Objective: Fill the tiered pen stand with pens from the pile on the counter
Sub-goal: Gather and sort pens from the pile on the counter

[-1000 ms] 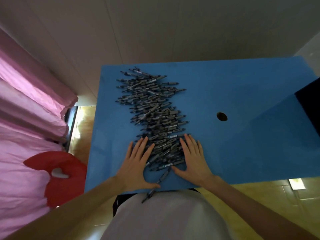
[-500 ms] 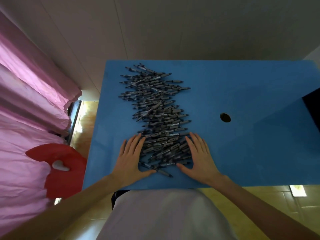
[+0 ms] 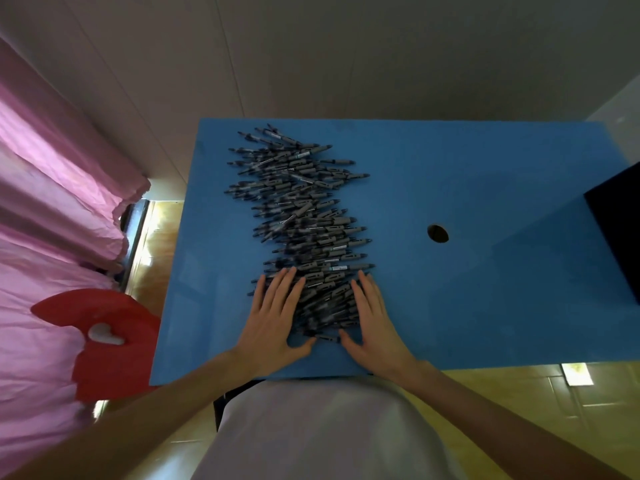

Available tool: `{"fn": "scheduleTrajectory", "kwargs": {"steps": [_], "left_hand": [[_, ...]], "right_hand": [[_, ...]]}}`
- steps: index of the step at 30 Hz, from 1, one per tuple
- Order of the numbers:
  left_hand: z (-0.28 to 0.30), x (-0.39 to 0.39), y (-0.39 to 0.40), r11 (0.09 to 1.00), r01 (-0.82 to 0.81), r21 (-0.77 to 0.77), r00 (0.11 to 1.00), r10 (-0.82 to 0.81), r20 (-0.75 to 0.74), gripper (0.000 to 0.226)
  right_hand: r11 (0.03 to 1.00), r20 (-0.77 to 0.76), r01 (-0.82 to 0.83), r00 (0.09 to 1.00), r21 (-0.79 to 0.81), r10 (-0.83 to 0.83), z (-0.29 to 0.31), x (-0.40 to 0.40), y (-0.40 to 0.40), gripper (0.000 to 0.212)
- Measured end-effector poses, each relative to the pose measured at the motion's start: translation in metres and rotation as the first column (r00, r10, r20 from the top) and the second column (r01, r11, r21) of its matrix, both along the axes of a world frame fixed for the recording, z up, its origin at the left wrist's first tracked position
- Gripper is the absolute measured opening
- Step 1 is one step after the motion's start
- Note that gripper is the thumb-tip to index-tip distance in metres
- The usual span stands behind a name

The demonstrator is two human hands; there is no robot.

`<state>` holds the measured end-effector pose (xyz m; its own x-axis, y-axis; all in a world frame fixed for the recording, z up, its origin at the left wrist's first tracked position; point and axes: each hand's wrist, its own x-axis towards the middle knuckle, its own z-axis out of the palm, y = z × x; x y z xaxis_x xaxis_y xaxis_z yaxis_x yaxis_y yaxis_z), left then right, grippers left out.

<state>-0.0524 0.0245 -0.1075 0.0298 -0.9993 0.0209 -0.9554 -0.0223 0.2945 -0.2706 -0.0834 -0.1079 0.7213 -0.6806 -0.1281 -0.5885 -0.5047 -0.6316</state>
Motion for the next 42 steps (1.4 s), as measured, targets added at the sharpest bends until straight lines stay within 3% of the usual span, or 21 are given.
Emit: {"fn": "scheduleTrajectory", "kwargs": {"steps": [3,5,7,10,12,19,28,36,42], "left_hand": [[0.002,-0.004,-0.005,0.999,0.035,-0.020,0.999,-0.036,-0.033,0.103],[0.005,-0.001,-0.004,0.998,0.053,-0.036,0.997,-0.055,-0.054,0.104],[0.005,0.007,0.002,0.998,0.044,-0.048,0.998,-0.046,-0.048,0.107],[-0.001,0.018,0.019,0.997,-0.074,-0.028,0.997,0.073,-0.034,0.111],[-0.006,0.020,0.027,0.989,-0.148,0.009,0.988,0.149,-0.042,0.112],[-0.008,0.010,0.022,0.985,-0.171,0.040,0.985,0.172,-0.032,0.108],[-0.002,0.002,0.004,0.987,-0.158,0.025,0.987,0.159,-0.021,0.104],[-0.002,0.008,0.004,0.990,-0.133,0.037,0.988,0.135,-0.075,0.113],[0.004,0.010,-0.010,0.988,-0.152,0.038,0.986,0.154,-0.061,0.114]], "right_hand": [[0.998,0.082,0.037,0.996,0.045,-0.041,0.003,0.000,0.000,0.089],[0.999,0.068,0.033,0.997,-0.043,-0.030,0.004,-0.004,-0.006,0.091],[0.990,-0.033,0.012,0.999,-0.144,-0.017,0.006,-0.010,-0.013,0.104],[0.981,-0.249,-0.086,0.968,-0.171,0.042,0.007,-0.015,-0.020,0.130],[0.976,-0.291,-0.116,0.955,-0.185,0.059,0.004,-0.013,-0.017,0.136],[0.990,-0.156,-0.015,0.988,-0.143,-0.007,0.005,-0.008,-0.013,0.131],[0.983,-0.170,-0.006,0.985,-0.182,-0.025,0.008,0.000,-0.022,0.123],[0.955,-0.241,-0.145,0.967,-0.259,0.081,0.004,0.007,-0.018,0.125],[0.867,-0.315,-0.359,0.915,-0.345,0.253,0.011,0.022,-0.041,0.121]]}}
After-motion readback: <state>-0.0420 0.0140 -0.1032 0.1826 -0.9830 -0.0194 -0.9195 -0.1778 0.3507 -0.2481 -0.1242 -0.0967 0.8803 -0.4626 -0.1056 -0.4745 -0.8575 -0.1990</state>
